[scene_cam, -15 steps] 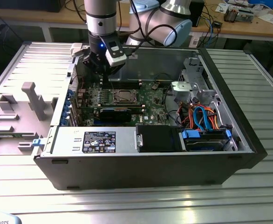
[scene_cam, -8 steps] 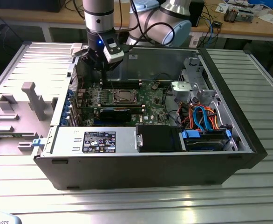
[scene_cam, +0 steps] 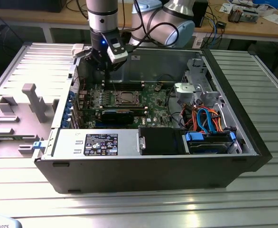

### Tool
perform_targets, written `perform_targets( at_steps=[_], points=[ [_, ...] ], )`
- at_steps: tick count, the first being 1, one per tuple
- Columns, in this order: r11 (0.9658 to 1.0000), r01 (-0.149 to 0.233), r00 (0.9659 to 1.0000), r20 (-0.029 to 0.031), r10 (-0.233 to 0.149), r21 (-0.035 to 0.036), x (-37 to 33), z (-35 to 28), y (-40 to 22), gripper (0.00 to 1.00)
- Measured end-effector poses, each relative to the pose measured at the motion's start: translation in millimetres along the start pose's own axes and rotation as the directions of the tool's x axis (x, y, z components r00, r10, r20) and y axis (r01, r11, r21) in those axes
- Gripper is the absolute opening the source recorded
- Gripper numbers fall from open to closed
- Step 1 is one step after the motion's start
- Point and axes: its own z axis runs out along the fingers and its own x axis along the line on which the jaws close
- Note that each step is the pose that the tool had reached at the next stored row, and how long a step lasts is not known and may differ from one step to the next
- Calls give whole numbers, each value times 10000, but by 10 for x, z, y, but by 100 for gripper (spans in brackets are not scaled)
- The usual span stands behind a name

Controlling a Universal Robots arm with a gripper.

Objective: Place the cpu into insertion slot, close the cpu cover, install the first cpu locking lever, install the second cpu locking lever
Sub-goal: 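Install the first cpu locking lever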

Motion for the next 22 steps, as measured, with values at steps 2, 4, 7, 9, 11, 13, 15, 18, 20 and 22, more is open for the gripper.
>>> perform_targets(
  at_steps=[2,4,7,9,11,13,15,18,20,22],
  points=[
    [10000,-1,10000,-1,1,1,-90,1,-1,11],
    [10000,0,10000,-1,0,1,-123,1,-1,11],
    [10000,-1,10000,-2,1,1,-182,1,-2,11],
    [10000,-1,10000,-2,1,2,-193,1,-2,11],
    [10000,-3,10000,0,3,0,-195,2,-2,11],
    [10000,-1,10000,-1,1,1,-196,1,-2,11],
    [10000,-1,10000,0,1,-1,-196,4,-1,11],
    [10000,-5,10000,0,5,1,-200,63,-3,11],
    [10000,-5,10000,-1,5,0,-204,90,-4,11],
    [10000,-4,10000,-1,4,1,-204,101,-5,11]
  ],
)
